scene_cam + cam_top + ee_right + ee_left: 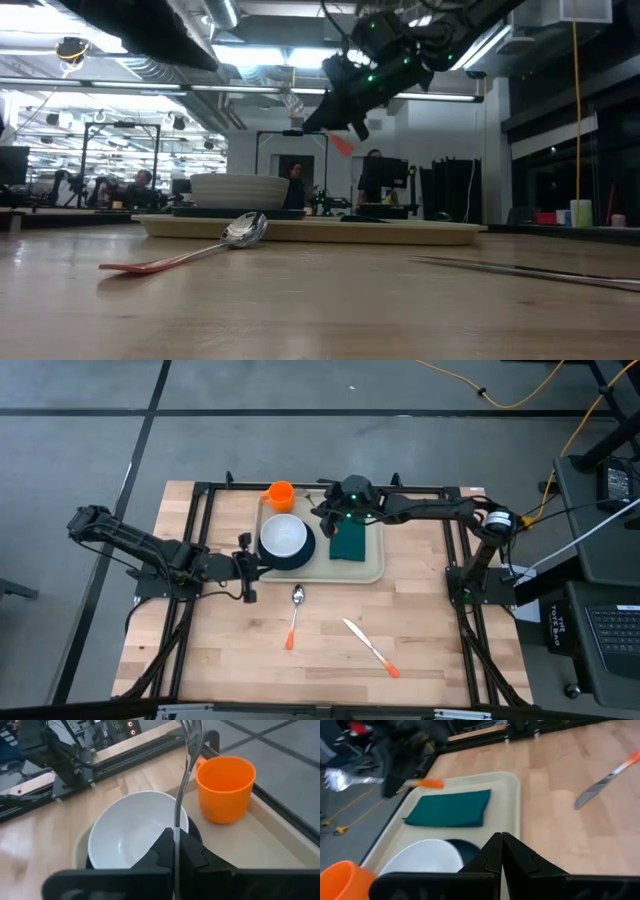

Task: Set up tray
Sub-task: Put the orange fork on top of the green table napkin on the brown serving tray

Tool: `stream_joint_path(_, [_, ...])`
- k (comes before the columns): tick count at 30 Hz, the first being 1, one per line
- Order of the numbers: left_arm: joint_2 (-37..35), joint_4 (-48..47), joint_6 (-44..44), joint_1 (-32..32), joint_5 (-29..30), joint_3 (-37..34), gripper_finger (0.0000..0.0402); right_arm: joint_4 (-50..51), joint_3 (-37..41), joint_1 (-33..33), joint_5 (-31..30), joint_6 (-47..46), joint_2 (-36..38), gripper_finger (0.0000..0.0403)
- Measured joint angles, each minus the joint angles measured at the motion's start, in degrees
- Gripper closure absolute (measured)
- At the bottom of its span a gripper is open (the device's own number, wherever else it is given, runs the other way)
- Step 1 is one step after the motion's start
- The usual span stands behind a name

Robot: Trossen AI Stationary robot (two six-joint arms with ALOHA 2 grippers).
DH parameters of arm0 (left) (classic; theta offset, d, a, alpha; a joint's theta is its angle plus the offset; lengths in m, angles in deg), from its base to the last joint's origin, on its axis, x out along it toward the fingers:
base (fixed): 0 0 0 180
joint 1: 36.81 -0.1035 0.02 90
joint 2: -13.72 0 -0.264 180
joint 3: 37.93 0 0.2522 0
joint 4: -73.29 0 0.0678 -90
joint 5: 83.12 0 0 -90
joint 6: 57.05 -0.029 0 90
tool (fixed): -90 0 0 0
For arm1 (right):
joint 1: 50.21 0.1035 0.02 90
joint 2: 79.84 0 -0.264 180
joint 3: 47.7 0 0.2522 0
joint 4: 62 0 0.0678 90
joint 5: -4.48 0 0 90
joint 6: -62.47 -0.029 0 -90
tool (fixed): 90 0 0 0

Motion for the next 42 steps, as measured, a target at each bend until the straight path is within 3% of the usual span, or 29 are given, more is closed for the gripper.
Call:
stream_joint_path(6, [0.0,0.0,-1.0,0.0,-2.5,0.0,0.04,-1.2,1.1,0.3,-3.4,-0.7,-0.4,0.0399])
stream_joint_path(11, [0.0,-0.1,-2.0,0.0,-4.5,0.0,0.04,-9.8,10.4,2.0,-9.0,-2.9,4.1,0.0399])
stream_joint_path(16, [0.0,0.2,-2.5,0.0,-6.4,0.0,0.0398,-15.2,17.5,2.8,-8.8,-7.8,9.6,0.0399])
stream_joint_path(26, [0.0,1.6,-2.5,0.0,-6.4,0.0,0.0396,-14.4,18.1,1.8,-6.3,-21.8,8.2,0.0399])
stream_joint_path(42, [0.0,0.2,-2.5,0.0,-6.4,0.0,0.0399,-17.8,19.4,1.8,-12.6,-34.8,3.5,0.0399])
